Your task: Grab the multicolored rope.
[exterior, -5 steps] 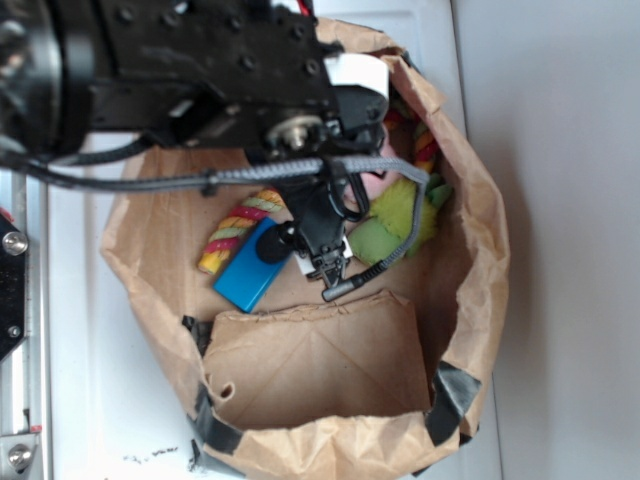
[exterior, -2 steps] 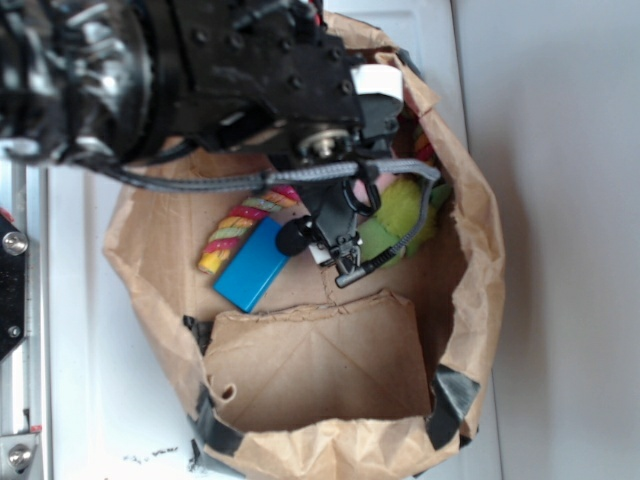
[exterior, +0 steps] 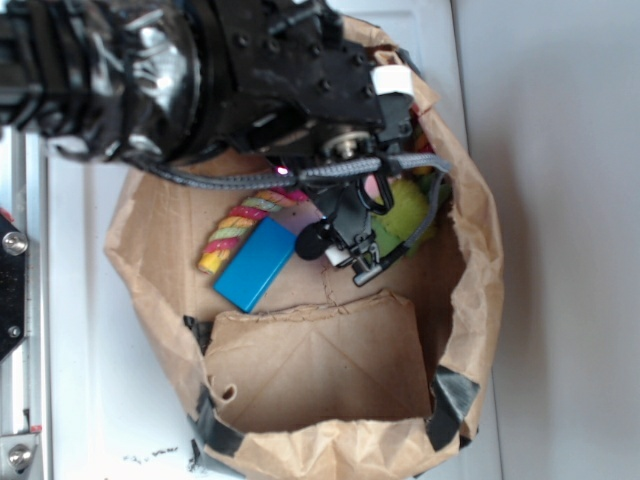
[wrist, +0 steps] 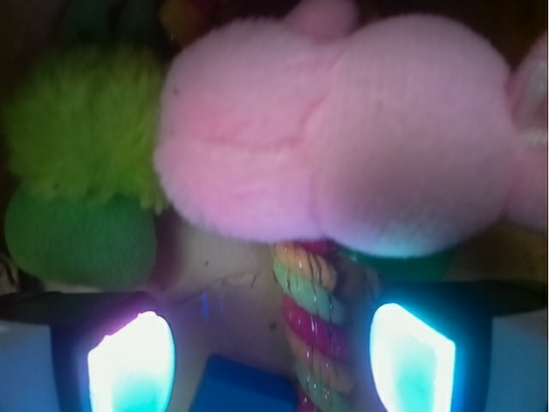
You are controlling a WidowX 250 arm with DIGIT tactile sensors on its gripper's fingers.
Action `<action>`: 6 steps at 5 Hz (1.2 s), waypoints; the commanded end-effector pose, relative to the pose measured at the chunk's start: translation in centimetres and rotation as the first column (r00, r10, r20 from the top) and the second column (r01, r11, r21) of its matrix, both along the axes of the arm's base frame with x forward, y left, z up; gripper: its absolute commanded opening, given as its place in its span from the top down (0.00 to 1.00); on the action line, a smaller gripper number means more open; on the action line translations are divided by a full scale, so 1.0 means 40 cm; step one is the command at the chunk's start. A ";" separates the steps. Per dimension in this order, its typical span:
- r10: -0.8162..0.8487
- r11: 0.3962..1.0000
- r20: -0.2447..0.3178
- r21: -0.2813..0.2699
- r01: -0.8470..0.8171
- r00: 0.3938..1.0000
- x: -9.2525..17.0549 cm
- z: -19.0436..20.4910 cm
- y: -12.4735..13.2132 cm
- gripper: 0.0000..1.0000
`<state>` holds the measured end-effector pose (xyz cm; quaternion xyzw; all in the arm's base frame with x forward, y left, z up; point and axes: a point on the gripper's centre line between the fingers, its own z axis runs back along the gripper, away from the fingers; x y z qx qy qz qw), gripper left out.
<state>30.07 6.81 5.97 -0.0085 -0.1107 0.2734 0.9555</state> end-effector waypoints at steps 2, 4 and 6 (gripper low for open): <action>0.056 0.997 0.023 0.045 -0.056 0.998 0.020 -0.019 -0.006 0.00; 0.032 0.996 0.015 0.079 -0.033 0.999 0.005 -0.057 -0.008 0.00; 0.034 0.994 -0.018 0.100 -0.032 0.999 -0.001 -0.097 -0.039 0.00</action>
